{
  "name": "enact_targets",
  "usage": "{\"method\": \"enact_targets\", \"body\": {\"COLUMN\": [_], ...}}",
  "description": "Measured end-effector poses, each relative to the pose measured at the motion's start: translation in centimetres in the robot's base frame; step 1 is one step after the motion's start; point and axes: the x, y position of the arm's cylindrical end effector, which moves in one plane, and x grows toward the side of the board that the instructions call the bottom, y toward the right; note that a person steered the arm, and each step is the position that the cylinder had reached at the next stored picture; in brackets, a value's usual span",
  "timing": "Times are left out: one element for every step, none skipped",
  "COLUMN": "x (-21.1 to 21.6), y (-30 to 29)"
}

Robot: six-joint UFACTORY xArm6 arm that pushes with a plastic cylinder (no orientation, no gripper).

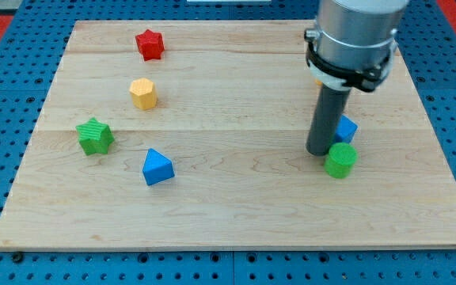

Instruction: Push the blue triangle to the bottom left of the green circle

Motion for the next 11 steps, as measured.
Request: {"method": "enact_targets", "body": {"x": [0.4,1.6,2.1,7.6,9.4,7.2,1.8,1.2,4.7,6.2,7.2], "y": [0.1,1.3,-2.0,-8.6,-18.3,-28.6,-32.8,-24.3,-17.1,-11.4,-13.9]}}
